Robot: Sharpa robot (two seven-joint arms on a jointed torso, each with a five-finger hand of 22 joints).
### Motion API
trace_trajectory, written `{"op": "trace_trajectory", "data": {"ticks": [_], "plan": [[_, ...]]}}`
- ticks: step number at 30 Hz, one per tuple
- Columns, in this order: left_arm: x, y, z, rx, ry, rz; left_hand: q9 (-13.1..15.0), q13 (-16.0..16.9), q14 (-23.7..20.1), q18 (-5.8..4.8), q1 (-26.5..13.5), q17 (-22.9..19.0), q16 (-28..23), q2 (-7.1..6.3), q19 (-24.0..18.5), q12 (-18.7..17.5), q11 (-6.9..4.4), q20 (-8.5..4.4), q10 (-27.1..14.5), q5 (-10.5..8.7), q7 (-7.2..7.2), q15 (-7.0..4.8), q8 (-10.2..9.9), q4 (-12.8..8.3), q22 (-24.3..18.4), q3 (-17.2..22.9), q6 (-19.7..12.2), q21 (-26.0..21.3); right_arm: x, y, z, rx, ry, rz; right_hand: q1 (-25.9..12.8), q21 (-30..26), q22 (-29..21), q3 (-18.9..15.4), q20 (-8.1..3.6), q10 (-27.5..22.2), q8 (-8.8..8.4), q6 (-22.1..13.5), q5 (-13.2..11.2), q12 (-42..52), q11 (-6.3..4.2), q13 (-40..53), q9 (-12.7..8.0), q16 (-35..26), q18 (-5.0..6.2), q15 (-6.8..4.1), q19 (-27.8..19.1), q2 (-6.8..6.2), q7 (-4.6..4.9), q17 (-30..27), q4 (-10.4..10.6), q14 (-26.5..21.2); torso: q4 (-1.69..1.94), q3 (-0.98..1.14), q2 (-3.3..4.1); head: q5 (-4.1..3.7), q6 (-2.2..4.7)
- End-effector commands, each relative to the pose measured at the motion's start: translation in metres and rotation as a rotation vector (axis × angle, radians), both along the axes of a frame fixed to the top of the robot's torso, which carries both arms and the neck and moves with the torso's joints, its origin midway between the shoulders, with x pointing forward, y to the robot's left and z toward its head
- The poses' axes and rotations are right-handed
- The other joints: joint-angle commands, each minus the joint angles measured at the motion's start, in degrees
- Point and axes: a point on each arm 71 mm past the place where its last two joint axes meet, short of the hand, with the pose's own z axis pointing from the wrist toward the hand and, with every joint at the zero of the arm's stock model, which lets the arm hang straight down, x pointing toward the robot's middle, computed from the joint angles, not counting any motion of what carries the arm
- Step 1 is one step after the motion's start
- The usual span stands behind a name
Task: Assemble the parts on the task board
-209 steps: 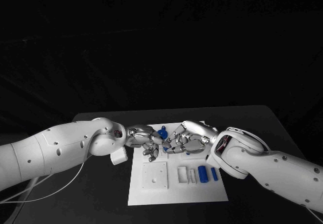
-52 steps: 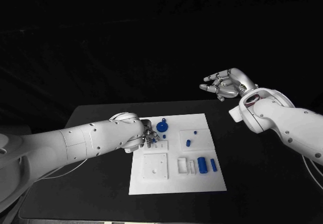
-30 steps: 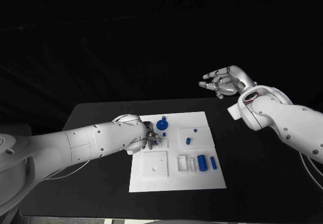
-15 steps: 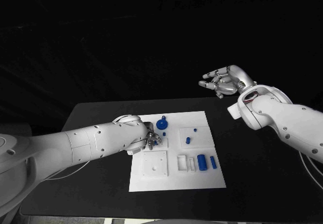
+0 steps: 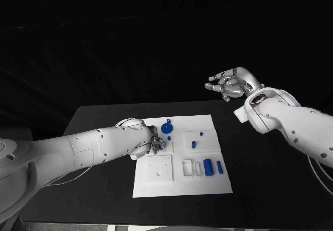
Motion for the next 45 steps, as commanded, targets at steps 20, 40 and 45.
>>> {"op": "trace_trajectory", "data": {"ticks": [20,40,45], "plan": [[-0.0018,0.0015,-0.002,0.003,0.03,-0.008,0.1,-0.1,0.4,-0.69,0.0,0.1,-0.2,0.55,0.1,0.3,-0.37,0.03,2.4,0.21,-4.93,-0.05,-0.1,-3.9,1.0,4.0,5.5,0.4,0.0004,0.002,-0.0001,-0.002,0.003,0.014,-0.3,0.3,3.8,0.0,-0.02,0.0,-0.09,0.4,0.3,0.3,-0.21,-0.1,-0.1,0.2,0.12,-0.26,0.3,0.48,-0.13,-0.1,-0.3,0.0,-0.01,0.03,0.01,0.01,-0.14],[-0.0013,-0.0018,-0.003,0.0,0.049,-0.006,0.4,-0.1,0.4,-0.73,-0.2,0.4,-0.3,0.73,0.1,0.4,-0.38,0.02,2.4,-0.28,-4.99,-0.06,-0.1,-3.7,1.0,3.9,5.6,0.4,0.0012,0.0037,-0.0007,0.0,0.004,0.016,-0.3,0.3,3.8,0.1,-0.02,0.0,-0.08,0.4,0.6,0.3,-0.21,-0.1,-0.1,0.2,0.12,-0.26,0.3,0.49,-0.12,-0.1,-0.3,0.0,-0.01,0.05,0.03,0.06,-0.17],[-0.001,-0.0044,-0.0039,0.006,0.063,-0.012,0.7,-0.1,0.4,-0.78,-0.4,0.6,-0.2,0.91,0.1,0.6,-0.37,0.0,2.5,-0.68,-5.05,-0.1,0.0,-3.6,1.0,3.8,5.7,0.4,0.0013,0.0041,-0.0009,0.0,0.005,0.017,-0.3,0.3,3.8,0.1,-0.03,0.0,-0.08,0.4,0.9,0.3,-0.22,-0.1,-0.1,0.2,0.12,-0.27,0.3,0.51,-0.12,-0.1,-0.4,0.0,-0.04,0.09,0.05,0.08,-0.24]]}}
